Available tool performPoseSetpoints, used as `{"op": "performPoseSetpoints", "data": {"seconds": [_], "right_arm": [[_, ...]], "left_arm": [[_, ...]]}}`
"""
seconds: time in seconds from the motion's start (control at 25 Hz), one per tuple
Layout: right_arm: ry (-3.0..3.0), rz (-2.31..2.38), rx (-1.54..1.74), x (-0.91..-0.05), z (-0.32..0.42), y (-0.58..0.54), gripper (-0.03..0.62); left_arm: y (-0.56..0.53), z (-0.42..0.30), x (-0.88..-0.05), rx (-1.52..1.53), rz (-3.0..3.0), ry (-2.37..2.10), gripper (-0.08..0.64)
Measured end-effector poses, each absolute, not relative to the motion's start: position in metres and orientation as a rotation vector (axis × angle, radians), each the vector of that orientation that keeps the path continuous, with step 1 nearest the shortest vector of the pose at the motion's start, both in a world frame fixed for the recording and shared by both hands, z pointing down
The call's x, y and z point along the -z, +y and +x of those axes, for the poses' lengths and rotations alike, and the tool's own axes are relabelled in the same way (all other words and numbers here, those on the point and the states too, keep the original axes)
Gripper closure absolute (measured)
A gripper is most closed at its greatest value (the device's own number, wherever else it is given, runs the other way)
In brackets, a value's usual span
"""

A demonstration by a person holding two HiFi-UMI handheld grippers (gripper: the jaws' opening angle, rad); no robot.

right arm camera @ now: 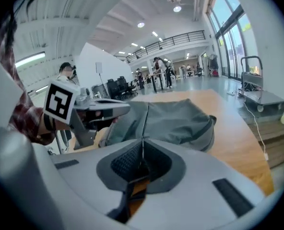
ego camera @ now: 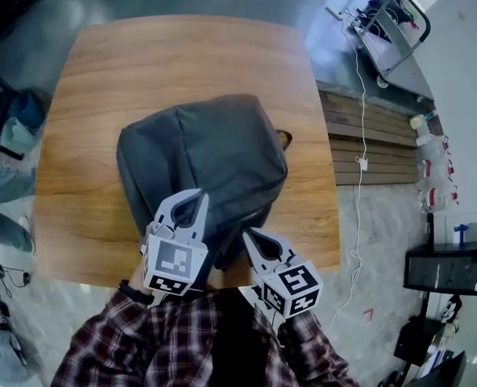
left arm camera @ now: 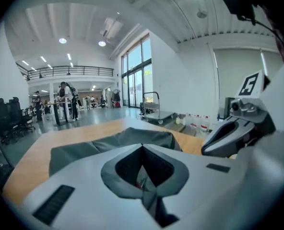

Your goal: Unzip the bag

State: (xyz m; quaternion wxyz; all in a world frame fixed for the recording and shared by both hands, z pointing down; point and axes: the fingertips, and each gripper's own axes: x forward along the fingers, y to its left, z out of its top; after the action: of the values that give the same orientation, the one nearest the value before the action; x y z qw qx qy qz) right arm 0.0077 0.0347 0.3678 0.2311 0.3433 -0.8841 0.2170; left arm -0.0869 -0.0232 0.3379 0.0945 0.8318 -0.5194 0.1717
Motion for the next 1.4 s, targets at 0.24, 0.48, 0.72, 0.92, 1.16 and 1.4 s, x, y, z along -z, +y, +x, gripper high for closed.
{"op": "performPoseSetpoints", "data": {"seconds": [0.24,0.48,0.72,0.92,1.16,1.4], "right_arm": [[-2.633,1.025,-0.411,-0.263,-0.017,-0.005,0.572],[-2.812,0.998,-0.208,-0.173,-0.05,-0.016,0.572],[-2.833,0.985,-0.088,-0.146,-0.066,-0.005,0.572],[-2.856,0.972,-0.095,-0.142,-0.073,0.002,0.58],[-2.868,0.953,-0.117,-0.141,-0.077,0.007,0.581],[-2.863,0.966,-0.158,-0.145,-0.076,0.003,0.581]], "left_arm": [[-0.002,-0.116,-0.233,-0.168,2.435,-1.704,0.551],[0.008,-0.132,-0.163,0.078,2.334,-1.74,0.551],[0.022,-0.12,-0.15,0.005,2.363,-1.758,0.551],[0.027,-0.123,-0.144,-0.009,2.361,-1.788,0.551],[0.025,-0.125,-0.141,-0.01,2.354,-1.789,0.551],[0.017,-0.122,-0.142,-0.027,2.363,-1.769,0.551]]}}
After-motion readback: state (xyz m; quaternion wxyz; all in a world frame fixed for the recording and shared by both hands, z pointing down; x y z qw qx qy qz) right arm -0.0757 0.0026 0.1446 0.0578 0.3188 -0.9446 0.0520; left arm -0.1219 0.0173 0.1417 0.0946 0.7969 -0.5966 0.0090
